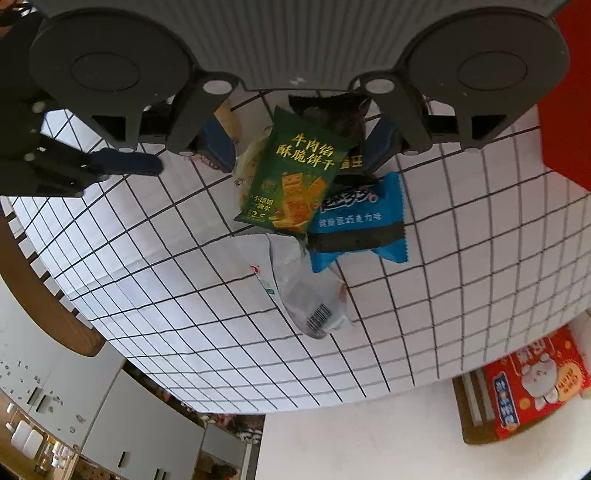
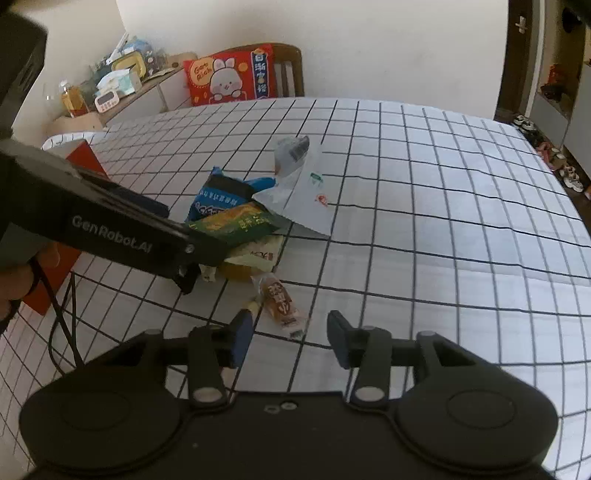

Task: Organize snacks
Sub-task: 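Move both tools back toward the remaining snack pile, then grasp the green cracker packet with the left tool while the right tool grasps a small candy, then carry the green packet and candy over the red box, then open both tools to drop the green packet and candy into the box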

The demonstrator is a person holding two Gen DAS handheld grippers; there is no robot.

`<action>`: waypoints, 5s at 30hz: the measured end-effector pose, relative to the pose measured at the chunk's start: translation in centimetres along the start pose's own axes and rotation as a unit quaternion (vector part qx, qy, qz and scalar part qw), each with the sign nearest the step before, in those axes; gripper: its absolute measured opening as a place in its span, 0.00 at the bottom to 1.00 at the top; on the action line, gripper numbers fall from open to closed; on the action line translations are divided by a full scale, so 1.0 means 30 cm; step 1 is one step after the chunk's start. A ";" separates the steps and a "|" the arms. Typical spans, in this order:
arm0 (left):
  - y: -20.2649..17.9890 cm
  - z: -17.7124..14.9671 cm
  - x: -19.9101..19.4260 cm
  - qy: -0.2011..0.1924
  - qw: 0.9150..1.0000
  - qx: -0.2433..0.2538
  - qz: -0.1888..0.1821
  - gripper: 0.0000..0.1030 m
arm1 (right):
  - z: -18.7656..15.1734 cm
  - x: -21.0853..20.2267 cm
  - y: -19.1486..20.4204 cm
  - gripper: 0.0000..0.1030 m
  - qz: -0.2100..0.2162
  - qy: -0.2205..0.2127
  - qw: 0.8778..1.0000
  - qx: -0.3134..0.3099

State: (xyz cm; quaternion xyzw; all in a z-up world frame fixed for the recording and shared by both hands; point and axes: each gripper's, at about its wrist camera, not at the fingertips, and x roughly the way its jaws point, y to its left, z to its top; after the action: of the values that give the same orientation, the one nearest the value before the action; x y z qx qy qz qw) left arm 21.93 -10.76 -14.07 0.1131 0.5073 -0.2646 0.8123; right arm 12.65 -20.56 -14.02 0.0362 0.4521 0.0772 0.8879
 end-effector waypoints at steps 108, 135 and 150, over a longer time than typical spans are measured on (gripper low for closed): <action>1.010 -0.511 -0.709 -0.074 0.927 -0.294 0.222 0.43 | 0.366 0.095 1.086 0.09 0.111 -0.033 0.977 -0.177; 1.081 -0.522 -0.542 -0.012 0.931 -0.280 0.233 0.44 | 0.334 0.264 1.186 0.20 0.106 0.032 0.973 -0.204; 0.975 -0.542 -0.655 -0.066 0.935 -0.265 0.227 0.56 | 0.345 0.143 1.156 0.43 0.126 0.007 0.975 -0.186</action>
State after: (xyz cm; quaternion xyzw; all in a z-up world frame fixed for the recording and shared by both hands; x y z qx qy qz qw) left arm 18.65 27.19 -6.67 -0.0118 0.4655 0.0640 0.8827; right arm 19.87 14.38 -6.70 -0.0733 0.4282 0.2709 0.8590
